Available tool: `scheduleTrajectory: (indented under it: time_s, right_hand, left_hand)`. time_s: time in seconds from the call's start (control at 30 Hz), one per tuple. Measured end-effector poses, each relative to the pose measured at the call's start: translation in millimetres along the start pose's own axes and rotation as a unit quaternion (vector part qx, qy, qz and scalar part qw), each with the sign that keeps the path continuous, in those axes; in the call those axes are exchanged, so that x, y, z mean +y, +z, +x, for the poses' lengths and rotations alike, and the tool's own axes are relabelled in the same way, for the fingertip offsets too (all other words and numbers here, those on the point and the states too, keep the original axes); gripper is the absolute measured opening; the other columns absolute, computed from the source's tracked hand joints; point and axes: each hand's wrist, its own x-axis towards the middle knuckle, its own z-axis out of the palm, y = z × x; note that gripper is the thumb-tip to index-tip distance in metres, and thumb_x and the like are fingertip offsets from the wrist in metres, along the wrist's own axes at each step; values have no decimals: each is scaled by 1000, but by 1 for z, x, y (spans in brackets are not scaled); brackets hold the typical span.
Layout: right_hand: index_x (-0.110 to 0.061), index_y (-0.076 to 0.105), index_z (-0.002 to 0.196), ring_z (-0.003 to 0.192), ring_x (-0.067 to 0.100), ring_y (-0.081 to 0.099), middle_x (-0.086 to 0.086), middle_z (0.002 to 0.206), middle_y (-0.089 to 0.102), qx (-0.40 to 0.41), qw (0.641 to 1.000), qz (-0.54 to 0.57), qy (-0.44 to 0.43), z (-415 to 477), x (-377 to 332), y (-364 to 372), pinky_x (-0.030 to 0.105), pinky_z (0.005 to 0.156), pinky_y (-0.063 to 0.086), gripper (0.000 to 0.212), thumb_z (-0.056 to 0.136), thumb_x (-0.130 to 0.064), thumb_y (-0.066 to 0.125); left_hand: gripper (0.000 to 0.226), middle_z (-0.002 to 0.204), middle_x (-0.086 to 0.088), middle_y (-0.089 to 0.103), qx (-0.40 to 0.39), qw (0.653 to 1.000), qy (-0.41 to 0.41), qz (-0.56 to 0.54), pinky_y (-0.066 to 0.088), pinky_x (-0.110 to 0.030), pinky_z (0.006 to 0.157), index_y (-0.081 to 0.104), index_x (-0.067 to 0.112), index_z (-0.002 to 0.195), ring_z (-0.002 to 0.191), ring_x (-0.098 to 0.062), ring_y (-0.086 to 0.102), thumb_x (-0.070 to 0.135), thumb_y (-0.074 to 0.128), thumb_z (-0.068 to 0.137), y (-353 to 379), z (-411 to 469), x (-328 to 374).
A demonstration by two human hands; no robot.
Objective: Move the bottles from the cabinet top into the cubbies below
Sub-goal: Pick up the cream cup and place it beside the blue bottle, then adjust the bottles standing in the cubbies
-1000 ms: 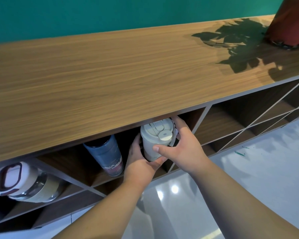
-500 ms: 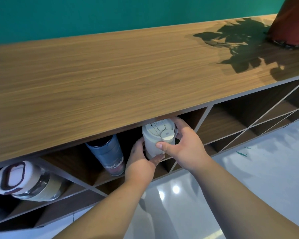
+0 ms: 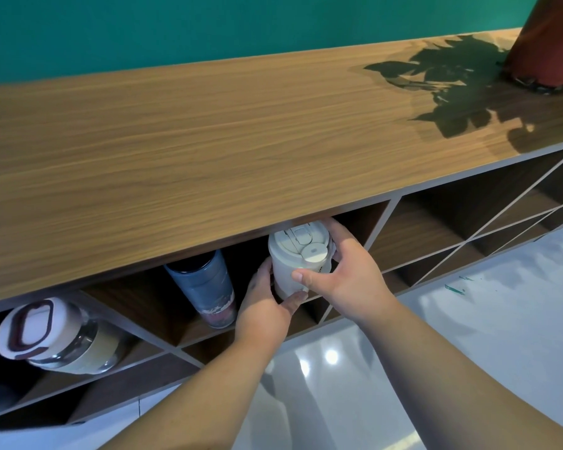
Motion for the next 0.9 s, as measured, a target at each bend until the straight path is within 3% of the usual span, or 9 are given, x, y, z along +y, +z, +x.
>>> scheduleTrajectory:
  time_s: [0.13,0.27,0.37,0.43,0.5,0.57,0.7,0.77,0.9]
  right_hand:
    - [-36,36,151,140,-4,35,-14,152,40,5,998,-60,-21,-7,-12,-6,11,109,31,100,68,-29,92]
    - [-28,42,148,144,7,34,-17,144,39,18,987,-140,-75,-26,-28,-11,30,116,33,83,76,-35,84]
    - [-19,53,141,133,14,44,-8,134,54,61,965,-213,-138,-43,-51,-4,33,111,36,66,81,-42,69]
    - [-18,59,140,127,12,52,-5,132,63,54,958,-230,-163,-54,-69,9,34,110,41,62,85,-45,62]
    - [-26,53,147,117,-8,51,-13,131,62,11,968,-205,-146,-65,-86,26,17,101,40,62,89,-45,62]
    - [-32,42,154,113,-15,48,-23,133,51,-29,981,-160,-104,-70,-96,43,5,92,37,68,92,-42,67]
    - [-29,32,155,136,6,45,-22,134,37,-16,991,-120,-63,-58,-93,74,31,111,44,78,90,-45,71]
    - [-31,32,155,137,7,46,-21,136,39,-14,995,-99,-31,-49,-90,85,34,109,45,82,86,-47,74]
    - [-31,42,150,134,12,52,-8,142,56,10,997,-79,11,-33,-84,104,36,102,49,85,76,-53,78]
  left_hand:
    - [109,161,4,39,-12,1000,-20,-12,40,-44,115,19,36,159,145,-19,41,32,89,76,-4,-20,-12]
    - [89,161,2,37,-89,992,-21,84,40,-39,115,23,29,160,145,-17,42,45,72,87,-29,-56,-24]
    - [70,152,7,48,-157,976,-19,148,40,-34,116,43,28,152,136,-11,50,45,67,88,-61,-77,-33]
    - [61,143,8,55,-152,975,-20,162,44,-30,110,51,28,145,124,-9,57,43,68,88,-84,-83,-37]
    - [54,138,6,57,-114,980,-18,162,48,-31,103,53,31,139,114,-12,62,41,69,88,-104,-85,-39]
    - [60,141,4,53,-70,990,-38,121,48,-34,104,45,29,142,119,-17,60,42,70,89,-117,-83,-41]
    - [82,151,6,44,-35,998,-46,14,44,-43,112,27,27,153,136,-21,50,47,72,87,-125,-81,-45]
    - [91,153,9,37,-22,1000,-20,8,39,-40,115,18,28,159,143,-20,43,50,71,87,-126,-79,-41]
    - [99,168,-5,25,13,1000,-19,-15,37,-37,111,5,26,163,148,-27,38,44,71,92,-131,-66,-28]
